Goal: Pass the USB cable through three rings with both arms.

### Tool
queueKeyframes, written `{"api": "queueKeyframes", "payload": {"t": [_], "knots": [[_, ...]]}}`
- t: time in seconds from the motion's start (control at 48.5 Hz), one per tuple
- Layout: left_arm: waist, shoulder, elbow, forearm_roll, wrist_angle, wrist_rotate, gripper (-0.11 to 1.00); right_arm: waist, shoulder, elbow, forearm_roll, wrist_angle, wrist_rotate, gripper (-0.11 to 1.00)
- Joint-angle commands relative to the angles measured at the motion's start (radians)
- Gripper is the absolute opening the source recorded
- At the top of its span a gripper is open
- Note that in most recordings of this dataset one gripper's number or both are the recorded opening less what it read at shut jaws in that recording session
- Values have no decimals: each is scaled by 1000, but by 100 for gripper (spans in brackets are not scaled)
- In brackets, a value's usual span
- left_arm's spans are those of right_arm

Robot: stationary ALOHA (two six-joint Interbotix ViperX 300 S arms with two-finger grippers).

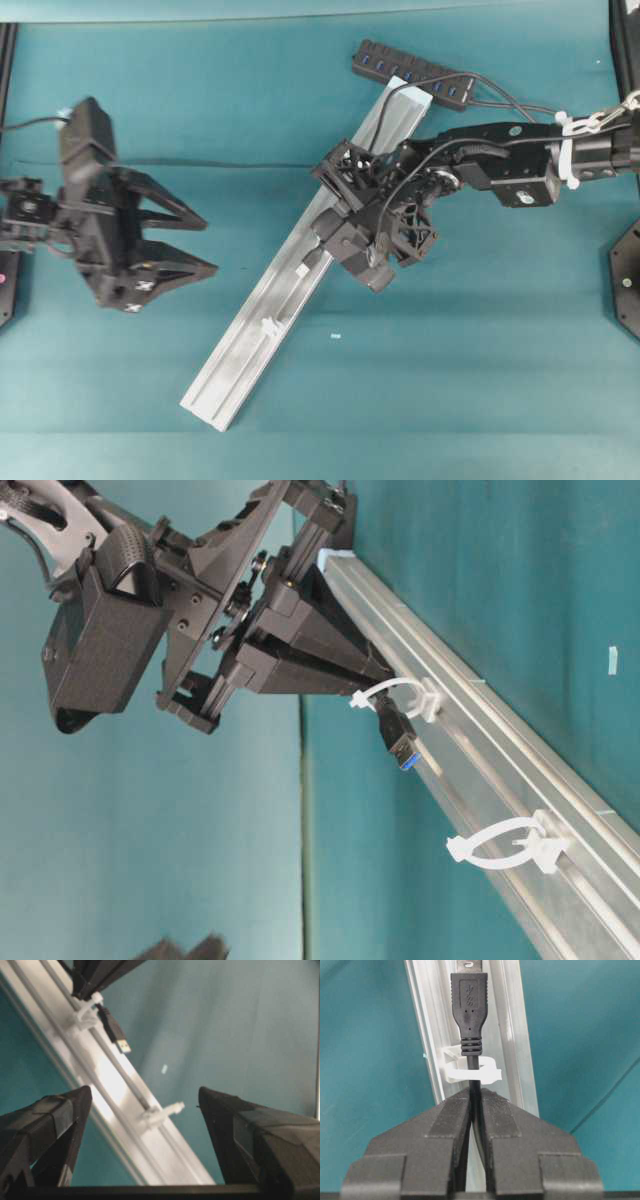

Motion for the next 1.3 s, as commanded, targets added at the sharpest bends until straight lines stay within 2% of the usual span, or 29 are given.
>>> {"api": "queueKeyframes", "payload": {"t": [0.0, 0.165, 0.289, 0.433, 0.599, 0.784, 1.28], "knots": [[15, 44, -18, 3, -72, -9, 92, 2, -2, -9, 5, -8, -5, 8], [44, 175, -12, 3, -216, -69, 90, 0, -2, -11, 5, -12, -3, 8], [58, 272, -15, 3, -276, -80, 90, 0, -2, -12, 5, -17, -3, 8], [57, 360, -64, 3, -330, -95, 90, 0, -2, -14, 5, -17, -3, 8], [54, 426, -120, 3, -333, -126, 90, 0, -2, -14, 5, -18, -3, 8], [43, 477, -166, 3, -333, -129, 90, 0, -2, -14, 5, -29, -5, 8], [44, 538, -179, 3, -337, -129, 89, -3, -2, -14, 5, -48, -3, 8]]}}
